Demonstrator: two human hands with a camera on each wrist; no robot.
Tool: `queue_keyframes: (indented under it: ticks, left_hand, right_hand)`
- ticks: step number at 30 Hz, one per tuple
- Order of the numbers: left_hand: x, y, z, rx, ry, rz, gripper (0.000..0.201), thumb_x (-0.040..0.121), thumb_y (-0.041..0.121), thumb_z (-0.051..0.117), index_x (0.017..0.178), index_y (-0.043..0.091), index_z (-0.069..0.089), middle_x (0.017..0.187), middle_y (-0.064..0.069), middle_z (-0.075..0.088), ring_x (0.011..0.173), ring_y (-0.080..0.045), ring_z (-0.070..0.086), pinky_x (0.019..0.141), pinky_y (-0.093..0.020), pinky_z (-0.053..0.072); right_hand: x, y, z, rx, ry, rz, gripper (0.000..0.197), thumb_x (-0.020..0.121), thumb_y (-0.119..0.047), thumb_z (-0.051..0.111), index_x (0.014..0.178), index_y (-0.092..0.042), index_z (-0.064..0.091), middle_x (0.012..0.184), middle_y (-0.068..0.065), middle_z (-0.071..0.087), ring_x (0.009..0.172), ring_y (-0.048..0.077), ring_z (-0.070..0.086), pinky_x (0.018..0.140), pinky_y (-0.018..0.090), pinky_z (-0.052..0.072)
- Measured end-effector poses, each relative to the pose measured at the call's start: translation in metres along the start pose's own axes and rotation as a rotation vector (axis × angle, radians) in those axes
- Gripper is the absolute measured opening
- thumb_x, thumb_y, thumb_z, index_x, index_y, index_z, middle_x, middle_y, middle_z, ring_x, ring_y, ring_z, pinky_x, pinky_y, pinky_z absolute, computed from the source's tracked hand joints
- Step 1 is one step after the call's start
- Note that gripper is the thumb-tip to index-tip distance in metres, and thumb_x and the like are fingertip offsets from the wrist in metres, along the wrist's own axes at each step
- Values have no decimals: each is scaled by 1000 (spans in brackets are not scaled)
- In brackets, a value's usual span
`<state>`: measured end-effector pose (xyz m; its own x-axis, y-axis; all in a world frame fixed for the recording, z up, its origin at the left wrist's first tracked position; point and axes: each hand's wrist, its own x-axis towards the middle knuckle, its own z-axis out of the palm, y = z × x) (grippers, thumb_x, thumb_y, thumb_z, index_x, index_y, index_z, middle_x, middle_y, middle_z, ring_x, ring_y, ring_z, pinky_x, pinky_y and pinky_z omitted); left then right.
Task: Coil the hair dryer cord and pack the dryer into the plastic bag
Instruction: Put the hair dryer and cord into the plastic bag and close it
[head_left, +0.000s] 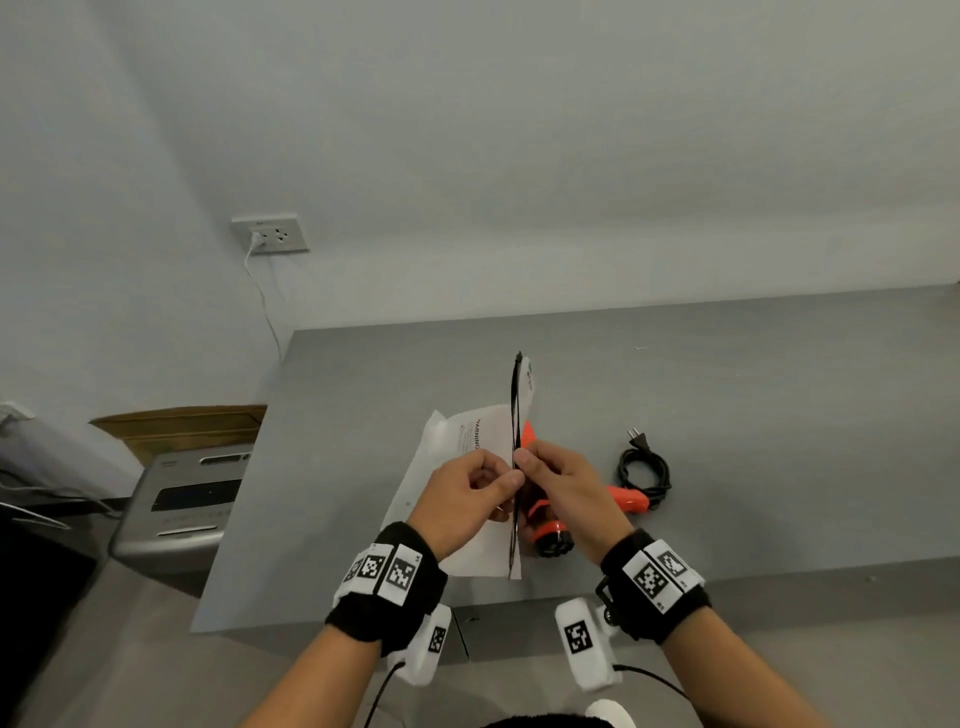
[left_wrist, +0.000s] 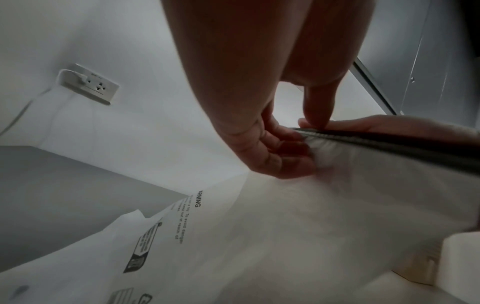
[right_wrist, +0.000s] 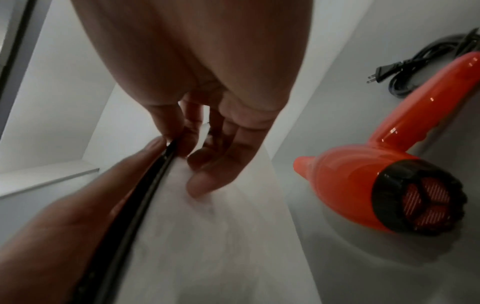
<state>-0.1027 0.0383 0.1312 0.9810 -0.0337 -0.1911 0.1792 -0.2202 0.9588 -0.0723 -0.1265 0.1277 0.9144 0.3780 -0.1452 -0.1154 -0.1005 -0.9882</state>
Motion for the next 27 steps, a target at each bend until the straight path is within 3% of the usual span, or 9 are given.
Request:
queue_keyframes:
  ticks: [2,7,11,14,16,18,22,24,27]
  left_hand:
    - [3,0,0,7,-15,12,18,95,29,66,92,11,67,84,-7,75,80,-21,74,75,-35,63]
    - [7,-1,0,17,-2,0,17,97,18,63,82,12,66,72,-10,70,68,-19,70,64,-30,59]
    - [20,3,-31,80,426,-28,17,93,11,62,75,8,63,59,-7,67,49,-15,62,56,-33,55]
    - [26,12,-53,149,497,1,15,92,14,63,78,8,62,67,-12,69,51,-12,65,58,-30,56]
    - [26,17,-48,228,434,28,15,91,16,64,78,10,62,70,-11,69,52,-11,67,58,-26,56]
    - [28,14,-37,261,391,37,16,91,16,64,75,11,62,70,-12,69,53,-11,67,54,-19,52]
    - [32,-2,-26,283,365,7,17,91,19,64,75,15,61,71,-10,70,53,-9,68,54,-18,50]
    - [32,-8,-23,301,340,-10,17,93,20,64,77,15,62,72,-9,71,53,-8,68,54,-17,50]
    - [34,-14,-23,335,330,-35,16,94,21,63,80,14,63,74,-9,72,53,-6,67,52,-13,49]
  right_hand:
    - [-2,-1,0,71,-3,33,39,104,-27,50,97,11,54,77,19,60,63,33,59,53,35,52]
    - [3,9,-9,-29,3,68,35,101,-29,54,90,5,58,73,23,63,60,33,62,53,36,52]
    - [11,14,-42,-397,225,32,30,93,-13,56,64,-9,55,56,8,61,44,20,61,50,37,53]
    - [15,21,-65,-472,250,67,30,95,-13,56,66,-7,57,59,8,63,43,14,60,53,33,54]
    - [18,31,-72,-496,175,73,25,98,-22,56,79,-9,63,70,6,68,57,16,66,62,33,55]
    - [24,51,-81,-665,160,81,20,97,-35,57,100,-17,66,92,6,69,84,23,66,79,35,52]
    - [29,103,-108,-1249,89,282,61,90,-54,58,145,-35,40,138,17,45,133,36,40,112,51,33]
    - [29,120,-111,-1338,21,336,65,87,-57,58,145,-37,36,141,19,43,138,37,34,116,60,20]
    - [29,130,-113,-1400,-6,301,53,89,-54,58,134,-30,44,130,16,47,129,37,43,118,62,18]
